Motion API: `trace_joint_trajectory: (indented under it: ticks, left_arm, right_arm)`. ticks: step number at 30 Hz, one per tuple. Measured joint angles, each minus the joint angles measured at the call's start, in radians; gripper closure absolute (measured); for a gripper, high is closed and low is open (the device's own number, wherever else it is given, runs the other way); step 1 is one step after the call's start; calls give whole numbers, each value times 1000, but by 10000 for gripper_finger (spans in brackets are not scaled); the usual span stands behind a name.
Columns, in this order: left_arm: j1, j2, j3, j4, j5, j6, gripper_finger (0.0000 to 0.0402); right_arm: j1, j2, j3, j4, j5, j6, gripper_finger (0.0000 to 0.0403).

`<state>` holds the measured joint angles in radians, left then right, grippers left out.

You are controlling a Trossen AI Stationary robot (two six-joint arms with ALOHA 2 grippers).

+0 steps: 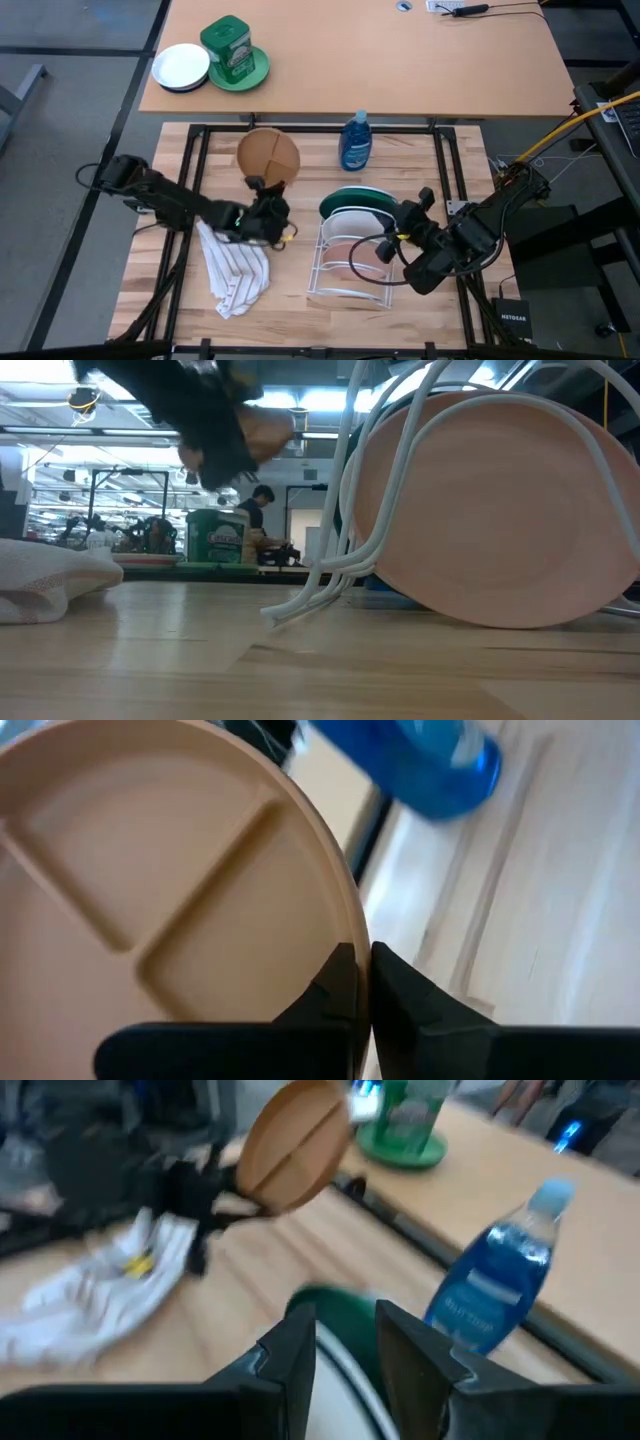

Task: Sort dishes
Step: Put the brown plate in the dish rack

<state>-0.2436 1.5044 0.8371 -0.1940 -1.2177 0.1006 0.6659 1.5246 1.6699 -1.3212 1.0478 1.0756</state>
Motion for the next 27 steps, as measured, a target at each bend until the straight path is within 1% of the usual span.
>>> trace_joint_trajectory:
  ticks: [3, 6, 10, 13, 15, 18, 21, 24, 27]
  left_arm:
    - [-92, -28, 0, 40, -89, 7, 400]
    - [-175, -30, 0, 159, -139, 57, 400]
    - [-253, -30, 0, 389, -153, 185, 400]
    - [-285, -30, 0, 544, -155, 269, 400]
    - [-296, -30, 1, 607, -156, 300, 400]
    - [-301, -30, 1, 637, -154, 297, 400]
    - [-300, -26, 1, 638, -155, 262, 401]
    - [-298, -21, 0, 635, -155, 219, 401]
    - [-298, -22, 0, 624, -156, 182, 401]
  right_arm:
    - [-10, 0, 0, 49, 80, 0, 292]
    - [-36, 0, 0, 126, 105, -5, 292]
    - [-85, 13, 0, 230, 70, -11, 292]
    - [-120, 45, 0, 296, 31, -47, 292]
    - [-137, 68, 0, 348, 18, -76, 292]
    - [-165, 102, 0, 450, 14, -116, 292]
    - [-194, 127, 0, 570, 14, -167, 292]
    - [-225, 144, 0, 708, 12, -185, 292]
    - [-252, 153, 0, 834, -45, -185, 292]
